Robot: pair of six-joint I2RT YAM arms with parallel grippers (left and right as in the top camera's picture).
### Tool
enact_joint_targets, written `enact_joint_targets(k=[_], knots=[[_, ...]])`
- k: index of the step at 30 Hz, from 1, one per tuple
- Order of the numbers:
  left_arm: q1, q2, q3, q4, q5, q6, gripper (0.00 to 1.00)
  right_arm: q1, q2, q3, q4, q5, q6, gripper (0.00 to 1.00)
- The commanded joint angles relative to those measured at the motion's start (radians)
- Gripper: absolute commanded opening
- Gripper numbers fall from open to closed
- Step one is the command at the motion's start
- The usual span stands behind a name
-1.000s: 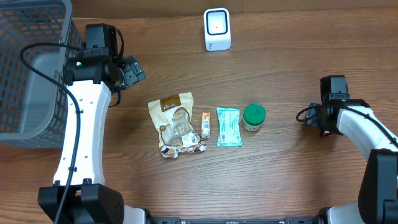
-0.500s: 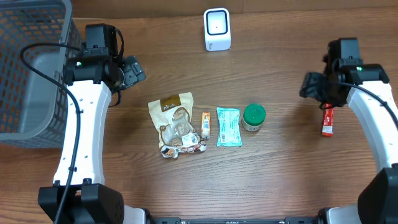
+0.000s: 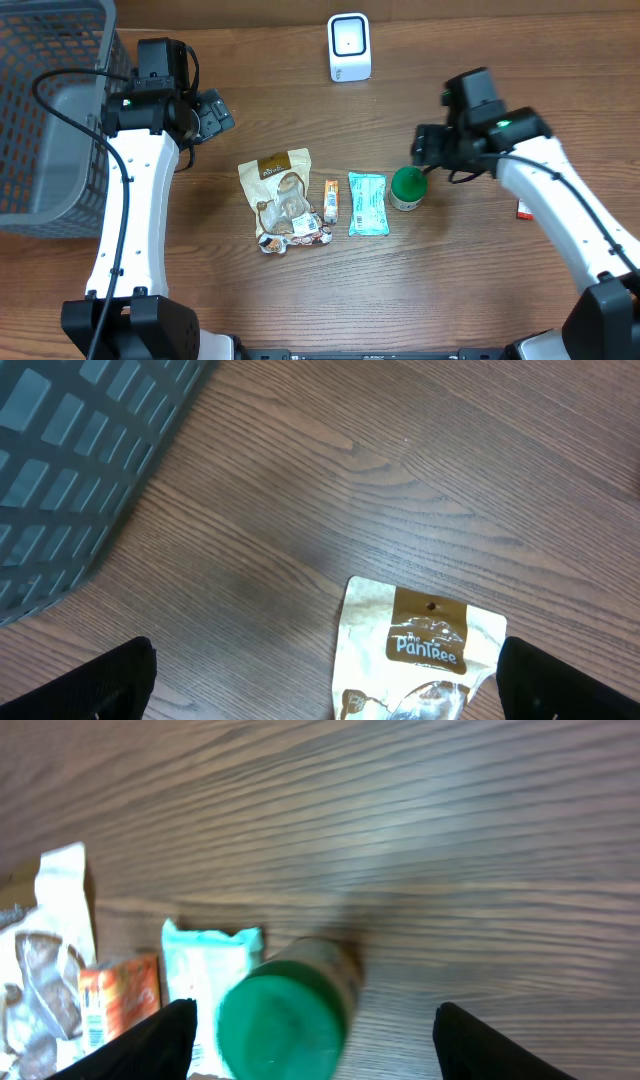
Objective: Scan the item barcode
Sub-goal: 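Release the stick and move the right gripper over the green jar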
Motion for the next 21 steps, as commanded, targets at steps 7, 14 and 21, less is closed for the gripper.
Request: enact_joint_targets(k=[7,14,21], knots=[[0.0,-0.016,0.008,0.0,-0.013,0.004,1.0,0.163,0.007,0.005,0.027,0.154,0.05,0.85],[0.0,-0.016,0.008,0.0,-0.013,0.004,1.0,0.177,0.068,0.005,0.027,0.153,0.072,0.96],[0.0,-0.016,0.008,0.0,-0.013,0.004,1.0,0.177,0.171,0.005,-0.015,0.154,0.072,0.97]])
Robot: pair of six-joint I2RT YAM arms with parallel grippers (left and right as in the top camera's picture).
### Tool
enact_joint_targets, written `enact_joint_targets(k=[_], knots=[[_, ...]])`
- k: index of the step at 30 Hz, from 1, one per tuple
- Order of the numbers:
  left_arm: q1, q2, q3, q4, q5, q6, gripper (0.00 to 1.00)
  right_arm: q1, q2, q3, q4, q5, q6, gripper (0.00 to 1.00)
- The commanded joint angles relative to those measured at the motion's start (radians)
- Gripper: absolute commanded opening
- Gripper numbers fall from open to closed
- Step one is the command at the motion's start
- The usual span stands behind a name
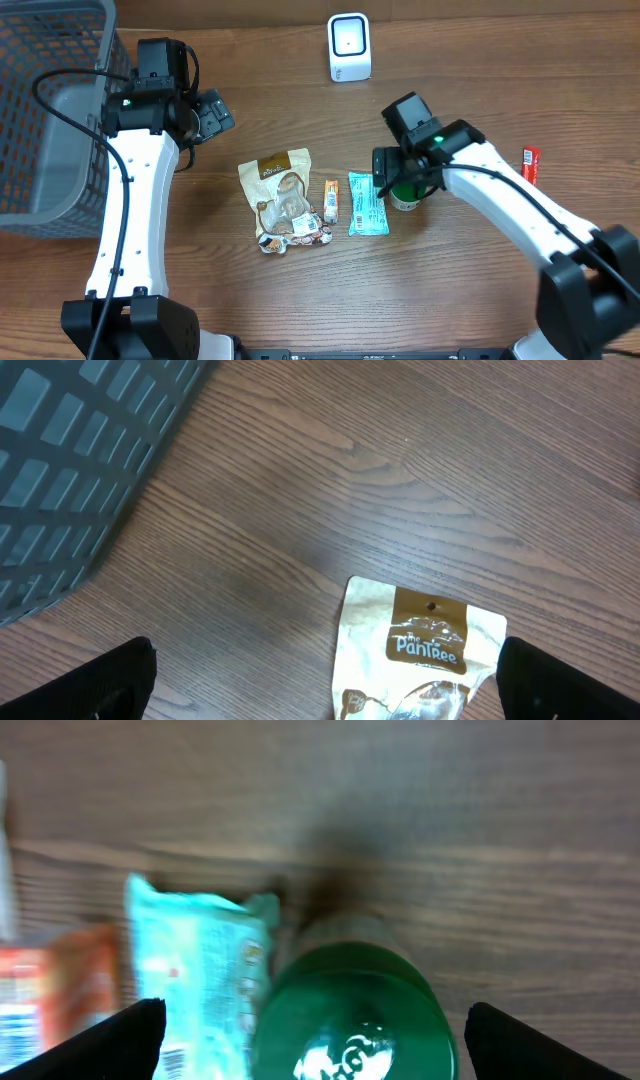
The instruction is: Scan the item barcode
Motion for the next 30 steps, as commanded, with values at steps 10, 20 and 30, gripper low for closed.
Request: enact_joint_targets(k=[10,20,30], knots=[[0.0,-0.016,0.008,0.0,-0.013,0.004,1.0,0.001,0.056,0.005,-0.071,0.012,0.01,0.83],[0.0,-0.016,0.008,0.0,-0.013,0.004,1.0,-0.002,0.056,0.005,-0.112,0.144,0.01,0.73],[0.0,-0.016,0.008,0.0,-0.013,0.004,1.0,-0.002,0.056,0.005,-0.111,0.15,0.01,0.87]])
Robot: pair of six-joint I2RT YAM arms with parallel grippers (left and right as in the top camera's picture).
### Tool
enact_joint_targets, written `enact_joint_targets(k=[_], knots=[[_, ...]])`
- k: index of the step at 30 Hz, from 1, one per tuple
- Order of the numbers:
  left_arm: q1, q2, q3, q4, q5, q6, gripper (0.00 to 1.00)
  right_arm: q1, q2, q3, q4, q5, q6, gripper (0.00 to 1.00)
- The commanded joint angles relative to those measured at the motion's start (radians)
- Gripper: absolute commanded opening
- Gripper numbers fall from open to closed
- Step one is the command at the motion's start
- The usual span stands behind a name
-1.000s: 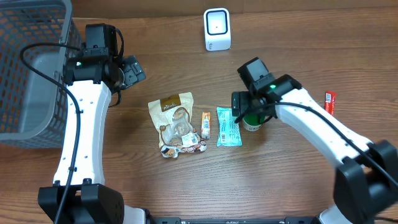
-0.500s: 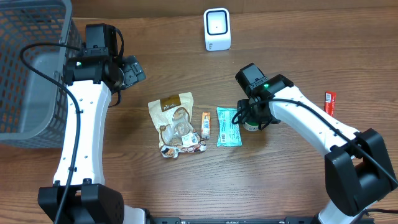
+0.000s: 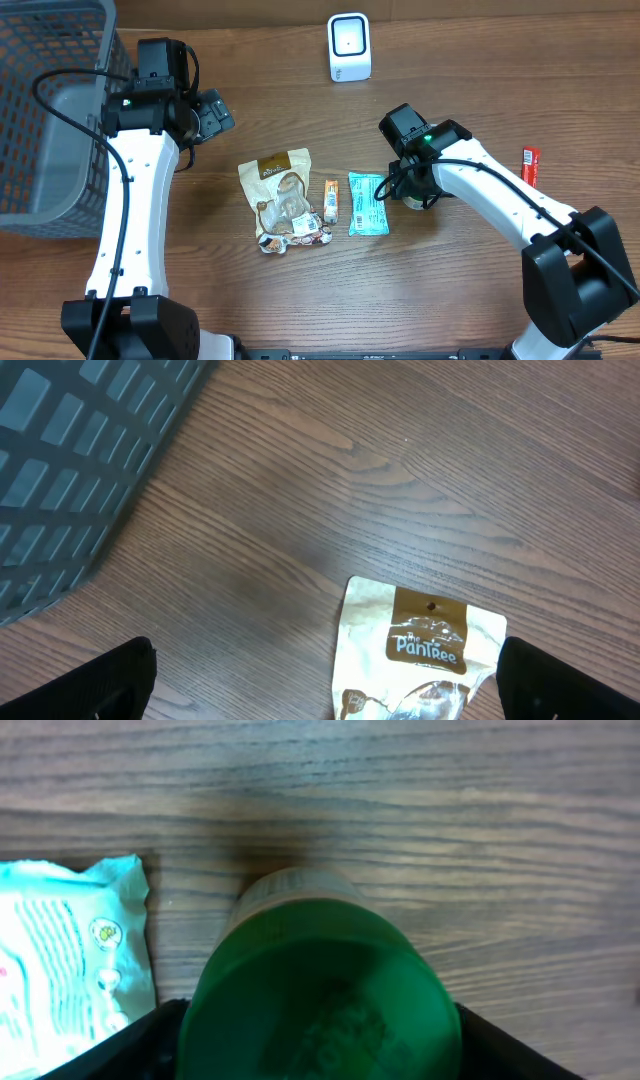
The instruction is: Scan the item barcode
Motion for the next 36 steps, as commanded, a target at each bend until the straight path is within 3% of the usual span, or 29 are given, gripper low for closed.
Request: enact_joint_targets(k=[1,6,12,20,22,24,27,31,36], knots=[[0.0,-0.016,0.008,0.0,-0.013,0.004,1.0,-0.002,0.005,0.006,-0.003,0.018,0.003,0.89],[0.0,-0.016,0.008,0.0,-0.013,0.004,1.0,-0.002,0.005,0.006,-0.023,0.006,0.003,0.89],[0.0,-0.016,0.008,0.0,-0.013,0.004,1.0,-0.002,0.005,0.006,-0.014,-0.024,0.003,0.69],[0.0,-0.016,0.008,0.0,-0.013,0.004,1.0,-0.002,0.005,0.006,0.014,-0.023,-0.106,0.68],[0.0,-0.016,0.008,0.0,-0.013,0.004,1.0,-0.002,0.005,0.006,0.016,-0.024,-0.104,0.69],[0.0,-0.016,0.008,0.0,-0.013,0.004,1.0,-0.002,0.005,0.006,0.02,-0.027,-0.09,0.85],[0.0,-0.016,0.008,0.0,-0.013,0.004,1.0,-0.002,0.005,0.006,0.036,-0.034,-0.09,0.95],[0.0,-0.016,0.008,0.0,-0.013,0.004,1.0,-0.002,0.005,0.006,0.057,-0.035,-0.086,0.96],[0.0,-0.016,0.008,0.0,-0.013,0.004,0.99,-0.002,0.005,0.006,0.047,-0.038,-0.071,0.74]])
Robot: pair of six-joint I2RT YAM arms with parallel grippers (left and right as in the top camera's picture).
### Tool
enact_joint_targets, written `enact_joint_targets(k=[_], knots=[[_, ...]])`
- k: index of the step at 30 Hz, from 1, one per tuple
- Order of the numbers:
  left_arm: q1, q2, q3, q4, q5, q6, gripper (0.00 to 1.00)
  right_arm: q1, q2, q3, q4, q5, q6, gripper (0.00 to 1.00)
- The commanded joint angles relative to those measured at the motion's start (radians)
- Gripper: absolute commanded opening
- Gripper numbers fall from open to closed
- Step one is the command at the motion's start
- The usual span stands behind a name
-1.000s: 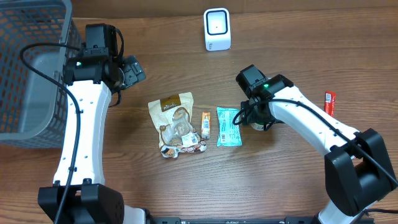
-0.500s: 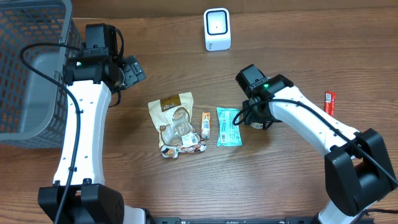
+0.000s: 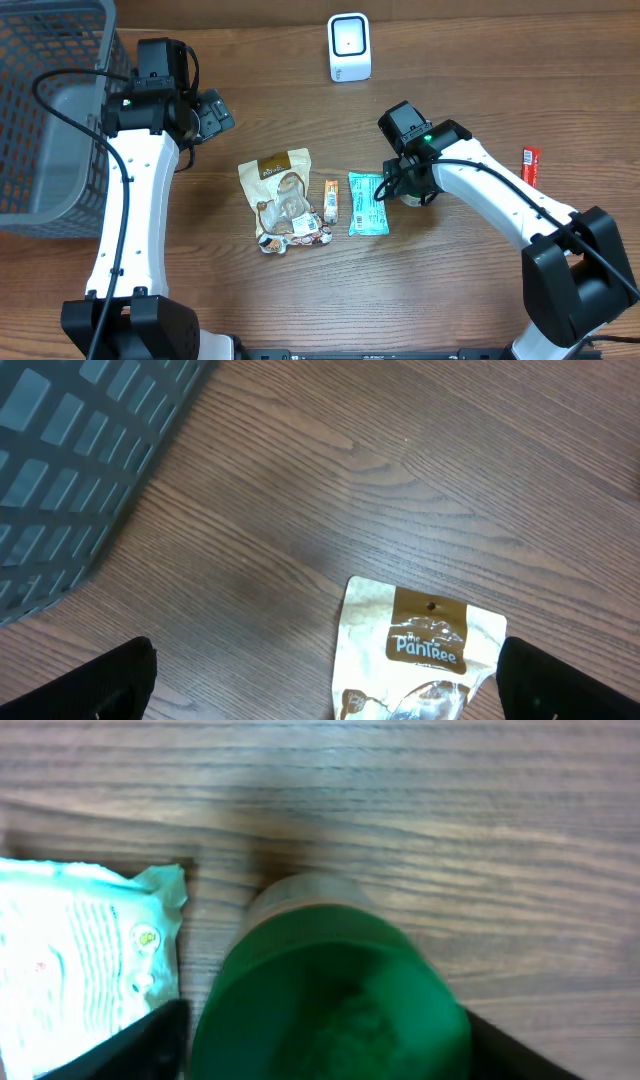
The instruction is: Scan the item barcode
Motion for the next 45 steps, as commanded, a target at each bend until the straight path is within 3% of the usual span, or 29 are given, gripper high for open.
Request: enact_joint_targets(k=[1,19,26,29,35,45], knots=[[0.0,-0.016,0.008,0.0,-0.013,0.004,1.0,-0.002,0.005,0.006,-0.005,-0.006,0.005,0.71],[0.0,-0.016,0.008,0.0,-0.013,0.004,1.0,-0.002,0.005,0.006,0.037,-0.005,-0.112,0.69],[0.0,-0.016,0.008,0.0,-0.013,0.004,1.0,-0.002,0.005,0.006,0.034,-0.005,-0.111,0.82],[0.0,-0.016,0.008,0.0,-0.013,0.004,1.0,-0.002,0.005,0.006,0.035,-0.005,-0.08,1.0],[0.0,-0.016,0.008,0.0,-0.013,0.004,1.0,-0.002,0.005,0.006,0.033,-0.006,0.11,1.0],[0.0,-0.015,0.008,0.0,-0.013,0.004,1.0,-0.002,0.005,0.006,0.047,-0.029,0.116,1.0]])
